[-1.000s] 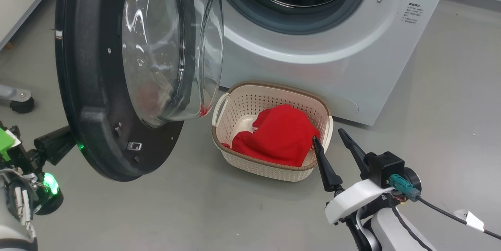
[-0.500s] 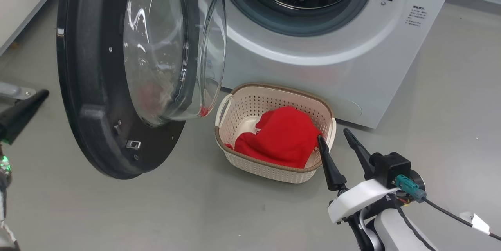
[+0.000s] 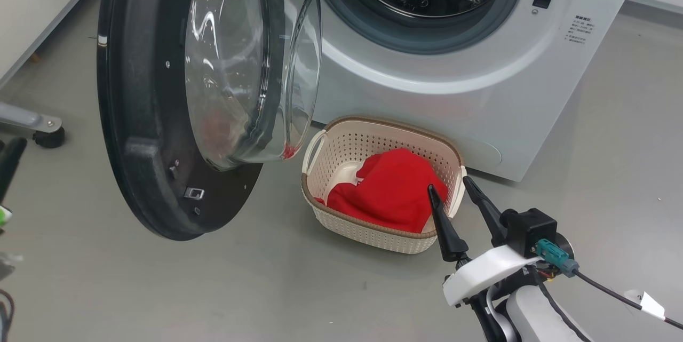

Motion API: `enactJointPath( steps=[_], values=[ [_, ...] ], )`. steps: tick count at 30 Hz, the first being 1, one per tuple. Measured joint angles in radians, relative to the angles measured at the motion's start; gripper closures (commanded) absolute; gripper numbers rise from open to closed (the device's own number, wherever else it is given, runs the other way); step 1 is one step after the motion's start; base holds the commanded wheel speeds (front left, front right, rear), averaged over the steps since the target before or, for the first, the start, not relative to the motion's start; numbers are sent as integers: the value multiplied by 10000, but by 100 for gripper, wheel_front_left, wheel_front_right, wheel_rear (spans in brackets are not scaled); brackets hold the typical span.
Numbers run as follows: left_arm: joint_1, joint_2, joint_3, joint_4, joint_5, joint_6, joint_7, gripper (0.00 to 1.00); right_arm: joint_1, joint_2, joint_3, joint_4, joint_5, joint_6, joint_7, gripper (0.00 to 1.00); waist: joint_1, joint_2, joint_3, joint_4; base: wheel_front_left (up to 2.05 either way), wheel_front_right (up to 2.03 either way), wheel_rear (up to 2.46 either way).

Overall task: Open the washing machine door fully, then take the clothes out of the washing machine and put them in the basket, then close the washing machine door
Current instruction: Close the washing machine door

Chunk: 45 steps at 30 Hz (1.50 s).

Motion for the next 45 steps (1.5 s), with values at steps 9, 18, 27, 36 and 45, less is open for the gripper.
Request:
enactJointPath(
  steps=[9,18,27,36,45],
  values=[
    [1847,453,-1323,-943,1607,-4,-2610,100,1,0,42,-4,13,0,0,0,0,0,-10,5,0,0,0],
    [3043,750,-2134,-986,3003,-4,-5208,100,2,0,50,-4,19,-2,0,0,0,0,-50,-57,0,0,0],
    [3740,731,-2334,-382,3820,-48,-7217,27,6,0,88,-8,104,-2,0,0,0,0,-78,-105,0,0,0],
    [3892,679,-2550,209,4134,-48,-8506,0,29,0,115,-2,105,-4,0,0,0,0,-105,-152,0,0,0],
    [3989,681,-2930,811,4186,-48,-9125,0,32,0,138,2,105,-6,0,0,0,0,-153,-183,0,0,0]
  ],
)
